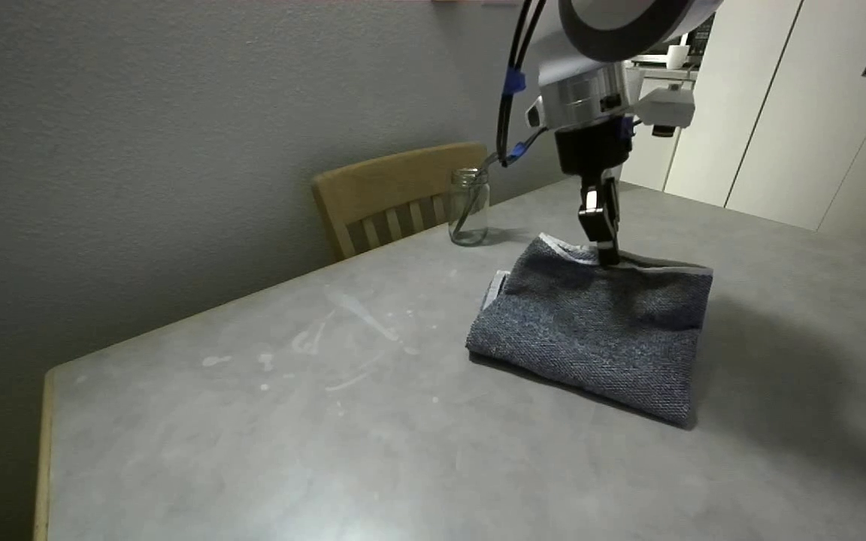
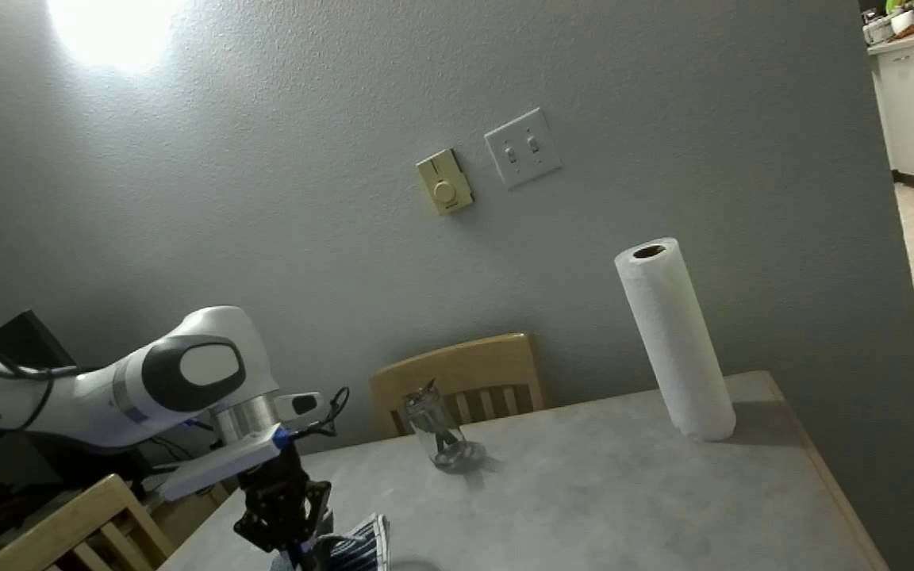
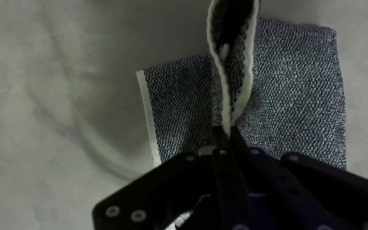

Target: Fold the towel

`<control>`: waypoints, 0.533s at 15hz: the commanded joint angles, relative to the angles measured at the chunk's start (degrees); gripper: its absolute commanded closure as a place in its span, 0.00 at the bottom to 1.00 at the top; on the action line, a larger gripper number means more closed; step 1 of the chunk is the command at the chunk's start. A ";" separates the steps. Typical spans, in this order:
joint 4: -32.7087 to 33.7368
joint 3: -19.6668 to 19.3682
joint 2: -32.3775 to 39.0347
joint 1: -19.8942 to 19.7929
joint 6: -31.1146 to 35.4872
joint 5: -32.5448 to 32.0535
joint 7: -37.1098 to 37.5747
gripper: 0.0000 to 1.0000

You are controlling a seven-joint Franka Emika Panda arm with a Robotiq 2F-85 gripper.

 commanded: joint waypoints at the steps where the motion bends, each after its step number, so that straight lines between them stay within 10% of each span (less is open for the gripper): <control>1: 3.54 -0.08 3.65 -0.70 -0.16 0.00 -0.67 0.99; 8: 7.61 -0.51 6.88 -0.26 -1.25 -1.10 -0.48 0.99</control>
